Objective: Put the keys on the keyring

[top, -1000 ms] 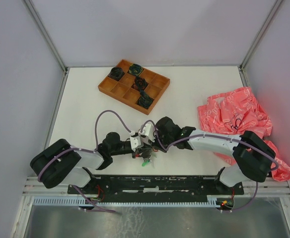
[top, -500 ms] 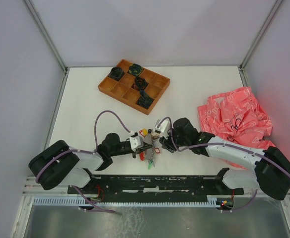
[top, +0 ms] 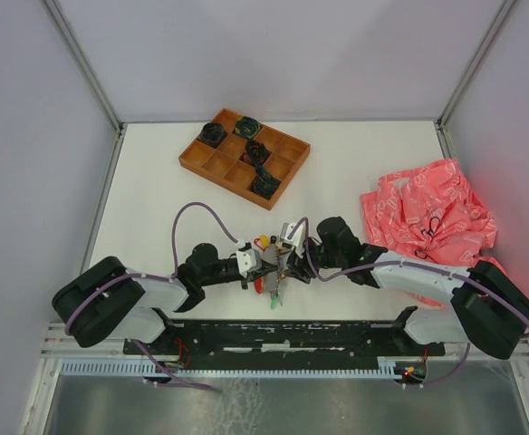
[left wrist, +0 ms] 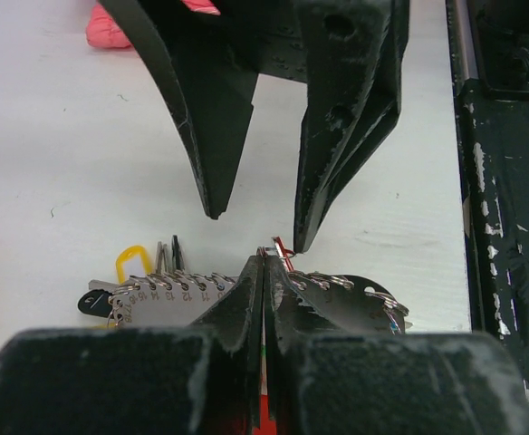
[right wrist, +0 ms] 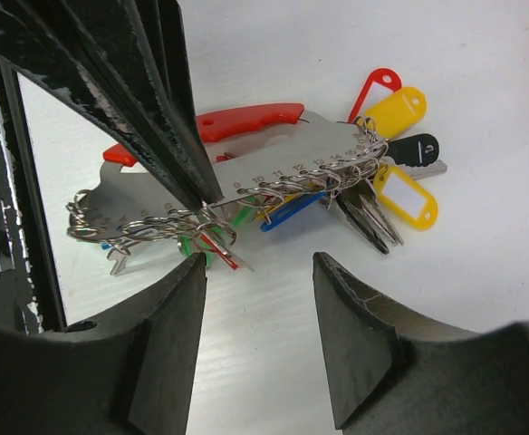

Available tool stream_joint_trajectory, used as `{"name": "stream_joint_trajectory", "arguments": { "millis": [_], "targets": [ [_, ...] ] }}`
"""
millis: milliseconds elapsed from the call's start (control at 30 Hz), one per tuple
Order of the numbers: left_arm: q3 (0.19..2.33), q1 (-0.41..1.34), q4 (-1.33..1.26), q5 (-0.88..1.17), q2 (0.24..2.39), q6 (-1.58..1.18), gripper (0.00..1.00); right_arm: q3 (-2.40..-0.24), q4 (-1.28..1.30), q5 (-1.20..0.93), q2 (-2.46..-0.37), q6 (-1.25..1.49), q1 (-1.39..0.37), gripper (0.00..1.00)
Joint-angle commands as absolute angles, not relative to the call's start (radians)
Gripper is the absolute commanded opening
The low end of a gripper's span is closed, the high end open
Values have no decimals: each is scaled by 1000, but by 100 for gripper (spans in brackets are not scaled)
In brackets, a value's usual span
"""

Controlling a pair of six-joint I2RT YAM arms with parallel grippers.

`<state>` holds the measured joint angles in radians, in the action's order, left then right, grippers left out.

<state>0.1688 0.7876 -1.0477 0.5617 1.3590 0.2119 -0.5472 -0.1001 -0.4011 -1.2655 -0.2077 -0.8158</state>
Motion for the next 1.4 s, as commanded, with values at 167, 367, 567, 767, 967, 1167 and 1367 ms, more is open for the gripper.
{"name": "stream_joint_trajectory", "arguments": {
  "millis": [167,367,567,767,967,1167,1367],
  "targets": [
    [168,789,-1124,607,1314,236,3,-528,-267,-526,-1365,-255,-790,57],
    [172,790,-1125,612,1322,236,3,-545,-255,-584,-1395,-275,-788,51],
    [170,790,-1145,616,1332,226,3,-558,-249,-620,-1416,-291,-787,47],
    [170,790,-1149,615,1336,224,3,-572,-218,-620,-1422,-307,-785,32],
    [168,788,-1134,603,1330,233,3,-587,-138,-592,-1379,-307,-784,9],
    [147,784,-1154,551,1327,222,3,-638,31,-482,-1279,-282,-785,1],
    [144,784,-1179,552,1358,203,7,-757,245,-437,-1235,-340,-804,1]
  ]
}}
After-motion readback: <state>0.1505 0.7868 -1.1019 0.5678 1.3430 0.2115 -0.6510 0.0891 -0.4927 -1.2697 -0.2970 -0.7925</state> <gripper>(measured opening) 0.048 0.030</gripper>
